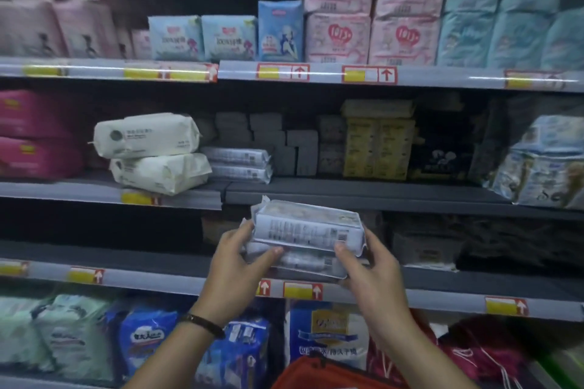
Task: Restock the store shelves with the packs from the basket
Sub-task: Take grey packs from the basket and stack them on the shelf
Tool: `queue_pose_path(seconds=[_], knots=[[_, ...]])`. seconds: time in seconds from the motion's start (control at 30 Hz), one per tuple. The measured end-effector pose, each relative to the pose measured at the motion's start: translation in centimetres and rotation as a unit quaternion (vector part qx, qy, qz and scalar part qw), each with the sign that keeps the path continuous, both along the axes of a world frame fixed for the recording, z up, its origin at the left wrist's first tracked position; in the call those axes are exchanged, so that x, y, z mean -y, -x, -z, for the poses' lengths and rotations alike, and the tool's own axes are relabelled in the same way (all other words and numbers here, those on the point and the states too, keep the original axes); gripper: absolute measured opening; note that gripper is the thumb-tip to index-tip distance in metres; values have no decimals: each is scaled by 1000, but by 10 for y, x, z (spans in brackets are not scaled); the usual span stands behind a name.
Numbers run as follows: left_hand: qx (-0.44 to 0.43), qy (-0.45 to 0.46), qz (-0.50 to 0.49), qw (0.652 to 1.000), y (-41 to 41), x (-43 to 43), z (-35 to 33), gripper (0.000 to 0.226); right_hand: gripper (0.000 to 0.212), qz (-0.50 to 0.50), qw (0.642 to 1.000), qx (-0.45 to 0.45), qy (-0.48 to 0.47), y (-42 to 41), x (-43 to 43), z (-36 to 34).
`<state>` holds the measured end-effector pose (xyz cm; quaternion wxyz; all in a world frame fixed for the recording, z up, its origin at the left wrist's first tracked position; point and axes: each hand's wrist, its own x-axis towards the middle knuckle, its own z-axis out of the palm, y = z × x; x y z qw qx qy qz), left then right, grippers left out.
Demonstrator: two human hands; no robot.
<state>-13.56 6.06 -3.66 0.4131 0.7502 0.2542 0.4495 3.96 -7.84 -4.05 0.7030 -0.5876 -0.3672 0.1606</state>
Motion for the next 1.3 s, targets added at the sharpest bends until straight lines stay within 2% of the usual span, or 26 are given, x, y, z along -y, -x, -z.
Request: queue_pose_path(seconds=[0.2, 0.43, 0.57, 0.7, 0.8, 0.87, 0.97, 1.03, 1.13, 1.2, 1.3], knots=[[35, -62, -96, 993, 7, -21, -52, 54, 32, 25, 997, 74, -19, 18, -41, -49], [79, -108, -170, 976, 0, -65, -98, 69, 31, 118, 978, 172, -31, 26, -118, -104], [74, -132, -226, 962, -10, -105, -123, 65, 27, 125, 974, 186, -42, 29, -164, -133], [-5, -213, -255, 943, -22, -137, -139, 39, 20, 142, 974, 171, -41, 32, -210, -146], [-36, -223, -281, 933, -31, -160, -144, 38, 19, 141, 973, 175, -41, 28, -240, -154], [-93, -243, -317, 912, -37, -173, -143, 41, 20, 134, 970, 205, -8, 23, -256, -154], [-221, -292, -378, 850, -41, -184, -133, 40, 20, 146, 957, 248, 45, 17, -268, -147], [-276, -338, -406, 803, -41, -185, -130, 38, 21, 157, 948, 269, 62, 13, -269, -145], [-348, -369, -411, 758, -43, -177, -137, 36, 23, 141, 950, 269, 75, 9, -269, -150], [-379, -373, -399, 747, -47, -171, -142, 30, 25, 119, 954, 263, 78, 6, -268, -154], [-368, -349, -394, 766, -47, -177, -149, 33, 25, 77, 960, 256, 79, 6, -266, -158]])
